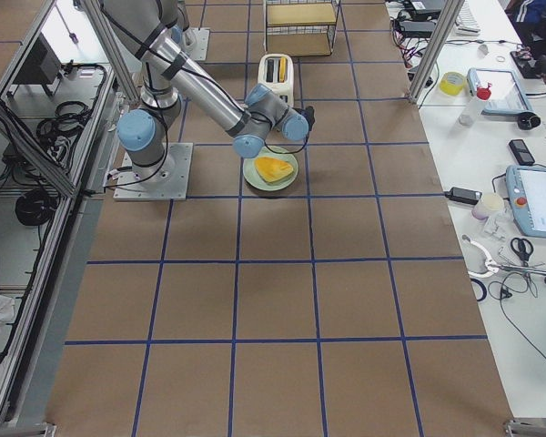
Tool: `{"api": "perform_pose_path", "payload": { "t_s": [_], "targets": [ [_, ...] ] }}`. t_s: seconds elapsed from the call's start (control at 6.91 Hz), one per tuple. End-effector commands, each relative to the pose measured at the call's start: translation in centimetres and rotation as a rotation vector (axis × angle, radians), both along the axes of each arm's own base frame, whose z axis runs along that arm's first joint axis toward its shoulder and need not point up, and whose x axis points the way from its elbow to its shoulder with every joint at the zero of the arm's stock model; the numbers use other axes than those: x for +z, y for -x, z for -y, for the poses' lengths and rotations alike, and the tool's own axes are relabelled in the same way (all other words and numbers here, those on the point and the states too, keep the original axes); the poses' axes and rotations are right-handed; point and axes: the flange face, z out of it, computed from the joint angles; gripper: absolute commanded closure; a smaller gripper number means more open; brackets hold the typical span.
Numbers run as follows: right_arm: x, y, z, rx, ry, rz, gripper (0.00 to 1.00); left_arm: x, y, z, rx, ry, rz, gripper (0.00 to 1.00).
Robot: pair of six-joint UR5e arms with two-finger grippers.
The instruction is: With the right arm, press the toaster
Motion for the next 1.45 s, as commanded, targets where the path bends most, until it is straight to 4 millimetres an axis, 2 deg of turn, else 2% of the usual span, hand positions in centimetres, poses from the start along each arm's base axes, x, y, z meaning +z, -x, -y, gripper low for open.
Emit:
{"api": "perform_pose_path", "payload": {
  "t_s": [0.0, 0.14, 0.29, 0.43, 0.72, 0.87, 1.01, 1.3],
  "targets": [
    [1.1, 0.1, 0.3, -0.024, -0.012, -0.016, 1.00, 0.0, 0.0, 0.0, 0.000, 0.000, 0.000, 0.00],
    [1.9, 0.1, 0.3, -0.038, -0.016, -0.026, 1.00, 0.0, 0.0, 0.0, 0.000, 0.000, 0.000, 0.00],
    [3.5, 0.6, 1.0, -0.033, -0.011, -0.077, 1.00, 0.0, 0.0, 0.0, 0.000, 0.000, 0.000, 0.00],
    [6.2, 1.4, 2.4, -0.047, -0.018, -0.156, 0.98, 0.0, 0.0, 0.0, 0.000, 0.000, 0.000, 0.00],
    [11.3, 1.4, 4.2, 0.014, 0.015, -0.336, 0.94, 0.0, 0.0, 0.0, 0.000, 0.000, 0.000, 0.00],
    [15.2, 0.8, 5.0, 0.042, 0.042, -0.460, 0.91, 0.0, 0.0, 0.0, 0.000, 0.000, 0.000, 0.00],
    [21.0, 0.5, 5.8, 0.069, 0.055, -0.628, 0.90, 0.0, 0.0, 0.0, 0.000, 0.000, 0.000, 0.00],
    [30.6, 0.4, 6.8, 0.004, 0.062, -0.754, 0.83, 0.0, 0.0, 0.0, 0.000, 0.000, 0.000, 0.00]
  ]
}}
